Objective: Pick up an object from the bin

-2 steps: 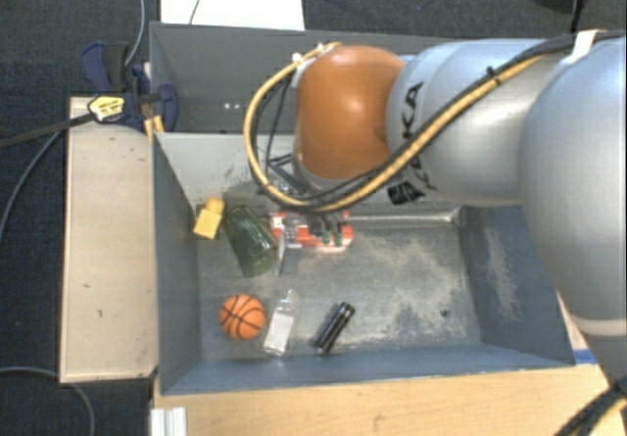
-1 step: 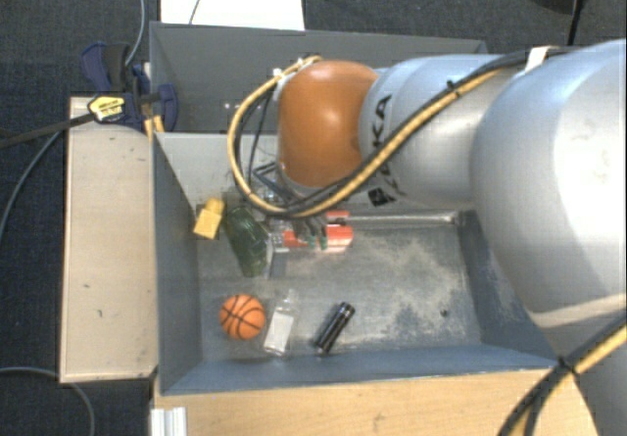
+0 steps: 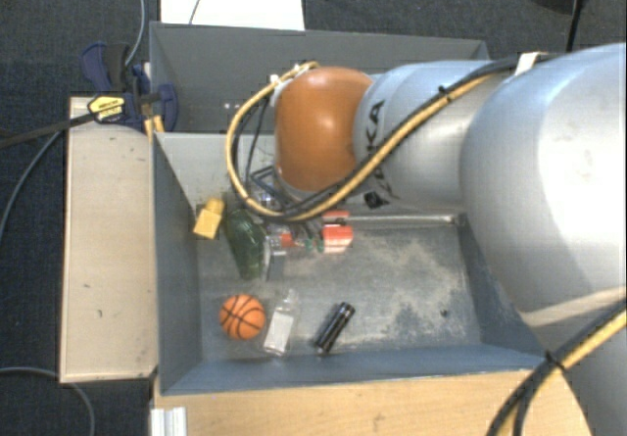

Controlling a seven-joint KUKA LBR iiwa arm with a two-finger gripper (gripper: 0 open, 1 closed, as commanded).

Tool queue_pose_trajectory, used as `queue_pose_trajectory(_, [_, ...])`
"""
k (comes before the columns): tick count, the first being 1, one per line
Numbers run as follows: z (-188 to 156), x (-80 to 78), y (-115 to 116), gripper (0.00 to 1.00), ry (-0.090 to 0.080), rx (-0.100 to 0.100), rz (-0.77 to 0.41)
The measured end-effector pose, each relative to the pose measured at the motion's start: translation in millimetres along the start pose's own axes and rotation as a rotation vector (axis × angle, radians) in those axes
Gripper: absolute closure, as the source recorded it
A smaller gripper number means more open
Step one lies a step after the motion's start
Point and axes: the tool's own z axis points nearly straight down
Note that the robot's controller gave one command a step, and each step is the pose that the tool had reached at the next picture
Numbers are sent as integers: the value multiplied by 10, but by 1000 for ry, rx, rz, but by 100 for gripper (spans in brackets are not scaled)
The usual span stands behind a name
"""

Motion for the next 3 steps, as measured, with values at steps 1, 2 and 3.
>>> queue_pose_trajectory(1, [130,170,95,100,4,3,-101])
queue_pose_trajectory(2, [129,169,94,100,3,3,-100])
queue_pose_trajectory(3, [-186,207,74,100,11,3,-93])
